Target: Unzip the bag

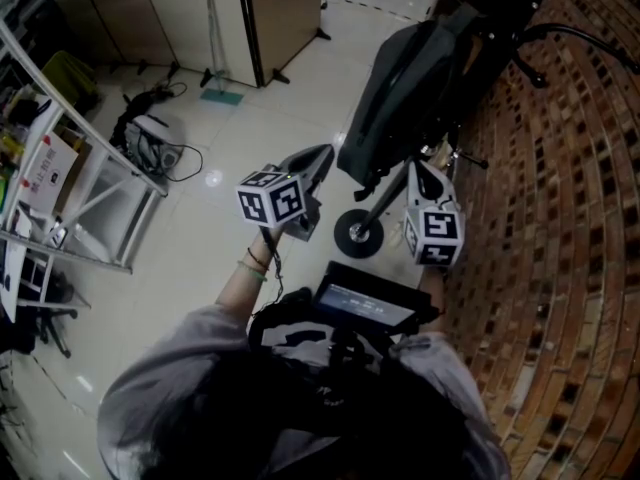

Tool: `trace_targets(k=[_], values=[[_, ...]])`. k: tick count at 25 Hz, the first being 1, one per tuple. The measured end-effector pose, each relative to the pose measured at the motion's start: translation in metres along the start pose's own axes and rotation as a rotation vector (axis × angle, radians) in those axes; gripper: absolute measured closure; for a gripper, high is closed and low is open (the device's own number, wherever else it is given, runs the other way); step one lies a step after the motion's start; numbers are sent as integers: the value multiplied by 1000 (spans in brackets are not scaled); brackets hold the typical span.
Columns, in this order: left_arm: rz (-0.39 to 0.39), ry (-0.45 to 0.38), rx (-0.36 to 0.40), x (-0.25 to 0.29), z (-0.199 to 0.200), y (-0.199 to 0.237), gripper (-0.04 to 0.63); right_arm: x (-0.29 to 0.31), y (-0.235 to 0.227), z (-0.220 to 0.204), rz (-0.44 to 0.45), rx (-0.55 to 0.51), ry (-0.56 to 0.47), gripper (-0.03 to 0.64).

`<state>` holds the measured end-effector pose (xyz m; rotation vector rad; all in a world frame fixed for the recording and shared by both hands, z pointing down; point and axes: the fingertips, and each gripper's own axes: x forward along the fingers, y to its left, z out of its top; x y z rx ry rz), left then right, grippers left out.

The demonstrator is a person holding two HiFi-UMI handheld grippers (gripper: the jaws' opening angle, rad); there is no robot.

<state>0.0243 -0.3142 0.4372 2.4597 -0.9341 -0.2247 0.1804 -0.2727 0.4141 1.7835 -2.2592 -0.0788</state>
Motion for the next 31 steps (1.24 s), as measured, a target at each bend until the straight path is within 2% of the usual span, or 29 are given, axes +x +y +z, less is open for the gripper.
trace_targets(k=[9, 31], values=[[19, 4, -19, -7, -6, 6, 569, -1, 4, -7, 2, -4, 44, 627], [41, 16, -46, -15, -13, 11, 569, -6, 4, -14, -3, -7, 63, 627]])
